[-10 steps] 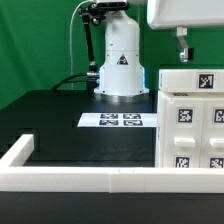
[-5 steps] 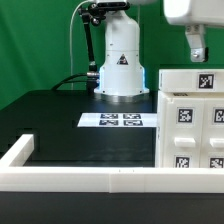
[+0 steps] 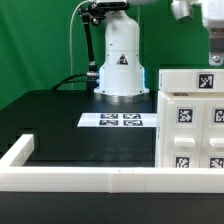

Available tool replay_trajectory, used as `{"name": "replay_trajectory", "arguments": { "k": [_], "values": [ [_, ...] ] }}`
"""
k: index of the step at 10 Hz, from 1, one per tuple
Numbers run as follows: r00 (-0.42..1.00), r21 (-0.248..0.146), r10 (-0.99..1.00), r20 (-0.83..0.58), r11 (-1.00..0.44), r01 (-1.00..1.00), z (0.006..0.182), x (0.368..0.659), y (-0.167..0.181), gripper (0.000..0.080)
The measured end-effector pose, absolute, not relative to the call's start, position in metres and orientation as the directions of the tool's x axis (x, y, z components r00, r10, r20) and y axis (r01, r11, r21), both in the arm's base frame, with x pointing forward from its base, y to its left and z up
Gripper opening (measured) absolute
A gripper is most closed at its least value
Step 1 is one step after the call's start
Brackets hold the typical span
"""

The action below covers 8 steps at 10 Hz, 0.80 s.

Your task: Assemble cabinet

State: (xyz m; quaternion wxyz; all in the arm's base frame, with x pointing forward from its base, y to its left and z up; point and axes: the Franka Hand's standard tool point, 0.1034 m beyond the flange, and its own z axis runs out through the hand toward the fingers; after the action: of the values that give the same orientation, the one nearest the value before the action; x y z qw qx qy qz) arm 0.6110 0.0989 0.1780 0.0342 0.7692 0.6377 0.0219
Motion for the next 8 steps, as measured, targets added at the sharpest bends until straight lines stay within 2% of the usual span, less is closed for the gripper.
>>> {"name": "replay_trajectory", "arguments": {
  "k": [1,3,8],
  "values": [
    [0.054,0.079,0.998,-0.030,-0.051,0.996,0.177,0.611,0.096,0.0797],
    [0.016,0.075,0.999,-0.035,-0.013,0.997,0.175,0.611,0.093,0.0797],
    [0.046,0.062,0.998,-0.039,-0.044,0.997,0.166,0.611,0.078,0.0797]
  ]
}}
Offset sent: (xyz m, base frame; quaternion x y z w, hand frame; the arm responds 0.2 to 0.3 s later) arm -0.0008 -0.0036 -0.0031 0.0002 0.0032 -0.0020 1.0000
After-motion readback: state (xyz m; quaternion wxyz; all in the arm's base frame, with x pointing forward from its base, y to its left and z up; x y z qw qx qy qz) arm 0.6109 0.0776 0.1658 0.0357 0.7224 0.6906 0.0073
